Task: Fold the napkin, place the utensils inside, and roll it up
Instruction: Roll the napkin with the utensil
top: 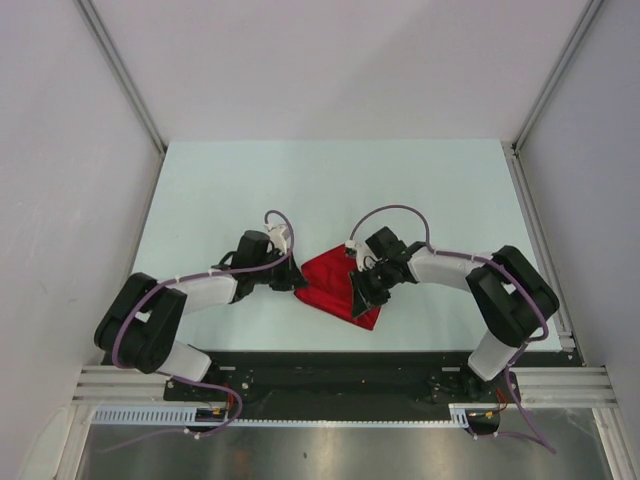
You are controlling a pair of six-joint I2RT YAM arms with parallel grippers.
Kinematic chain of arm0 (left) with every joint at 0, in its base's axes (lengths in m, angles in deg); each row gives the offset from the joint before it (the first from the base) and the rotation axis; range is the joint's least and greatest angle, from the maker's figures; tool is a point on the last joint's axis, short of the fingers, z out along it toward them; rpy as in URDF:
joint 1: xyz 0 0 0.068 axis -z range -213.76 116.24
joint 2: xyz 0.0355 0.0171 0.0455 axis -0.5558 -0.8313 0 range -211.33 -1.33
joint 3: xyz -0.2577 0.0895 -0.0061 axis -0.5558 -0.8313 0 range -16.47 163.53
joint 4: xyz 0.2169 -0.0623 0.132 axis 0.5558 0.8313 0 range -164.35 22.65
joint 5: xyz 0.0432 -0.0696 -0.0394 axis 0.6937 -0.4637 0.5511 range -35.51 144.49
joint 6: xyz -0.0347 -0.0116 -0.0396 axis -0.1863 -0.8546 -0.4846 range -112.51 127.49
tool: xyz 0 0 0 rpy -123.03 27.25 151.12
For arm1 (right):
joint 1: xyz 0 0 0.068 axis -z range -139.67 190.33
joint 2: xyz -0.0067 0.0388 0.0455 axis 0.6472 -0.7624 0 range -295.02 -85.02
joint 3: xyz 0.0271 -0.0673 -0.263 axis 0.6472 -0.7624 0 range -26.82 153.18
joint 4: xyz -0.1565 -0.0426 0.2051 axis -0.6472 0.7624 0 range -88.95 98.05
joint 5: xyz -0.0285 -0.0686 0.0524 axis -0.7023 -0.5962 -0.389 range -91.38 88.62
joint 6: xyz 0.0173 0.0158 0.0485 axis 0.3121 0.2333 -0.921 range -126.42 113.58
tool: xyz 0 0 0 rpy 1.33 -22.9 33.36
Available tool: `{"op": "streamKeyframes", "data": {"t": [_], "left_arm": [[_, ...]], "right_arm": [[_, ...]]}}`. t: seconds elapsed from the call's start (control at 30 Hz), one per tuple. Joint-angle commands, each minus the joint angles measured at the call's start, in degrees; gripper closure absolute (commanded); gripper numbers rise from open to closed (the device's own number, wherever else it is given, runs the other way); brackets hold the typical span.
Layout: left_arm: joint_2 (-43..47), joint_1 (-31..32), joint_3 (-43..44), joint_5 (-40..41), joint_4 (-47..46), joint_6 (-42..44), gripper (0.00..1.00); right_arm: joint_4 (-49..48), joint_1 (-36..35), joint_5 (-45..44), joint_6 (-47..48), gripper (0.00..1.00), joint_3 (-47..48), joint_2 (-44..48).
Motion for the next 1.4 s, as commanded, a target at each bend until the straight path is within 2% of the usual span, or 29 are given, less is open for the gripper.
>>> {"op": "streamKeyframes", "data": {"t": [0.0, 0.13, 0.17, 0.23, 0.3, 0.37, 0.43, 0.47, 0.53, 0.57, 0.67, 0.8, 1.03, 1.23, 1.37], "left_arm": [[0.06, -0.4, 1.14, 3.0, 3.82, 3.38, 1.0], [-0.73, -0.4, 1.49, 2.91, 4.44, 3.39, 1.0], [-0.91, -0.4, 1.75, 3.0, 4.87, 3.39, 1.0], [-1.44, -0.4, 2.1, 3.26, 5.84, 3.47, 1.0], [-1.7, -0.4, 2.72, 3.17, 6.37, 3.47, 1.0], [-2.41, -0.4, 3.16, 3.17, 6.99, 3.39, 1.0], [-3.02, -0.4, 3.42, 3.09, 7.43, 3.39, 1.0], [-3.2, -0.49, 3.68, 2.74, 7.6, 3.47, 1.0], [-3.55, -0.49, 3.95, 2.47, 7.87, 3.65, 1.0], [-3.9, -0.58, 4.12, 2.21, 7.95, 3.65, 1.0], [-4.52, -0.58, 4.65, 1.77, 8.48, 3.83, 1.0], [-5.13, -0.75, 5.09, 1.24, 8.83, 3.83, 1.0], [-5.31, -0.93, 5.44, 0.8, 9.27, 4.09, 1.0], [-5.57, -1.02, 5.88, -0.16, 9.27, 4.53, 1.0], [-5.57, -1.02, 5.88, -0.87, 8.66, 4.71, 1.0]], "right_arm": [[3.75, 2.6, 1.29, -0.51, 0.71, 0.82, -1.92], [6.55, 2.51, -0.12, 0.63, 0.54, 3.45, 0.88], [7.17, 2.51, -0.82, 0.98, 0.45, 4.24, 2.72], [8.84, 2.34, -3.28, 1.77, 0.39, 6.87, 5.1], [8.76, 0.76, -8.63, 2.56, 0.25, 8.29, 9.23], [6.05, -2.91, -16.51, 4.4, 0.22, 8.56, 11.95], [1.15, -6.35, -21.37, 6.34, 0.21, 6.73, 14.94], [-1.24, -10.63, -27.66, 8.87, 0.21, 5.58, 15.74], [-7.48, -14.78, -31.84, 11.52, 0.21, 3.73, 16.45], [-9.42, -18.98, -37.95, 15.1, 0.21, 2.42, 16.27], [-15.58, -23.15, -44.14, 18.82, 0.22, 1.26, 13.29], [-20.59, -27.97, -46.44, 24.26, 0.24, 1.52, 8.2], [-22.62, -28.87, -46.36, 27.52, 0.26, 3.9, -0.68], [-21.39, -27.73, -48.2, 27.27, 0.27, 5.39, -5.34], [-17.36, -25.71, -46.45, 25.69, 0.28, 6.8, -7.8]]}}
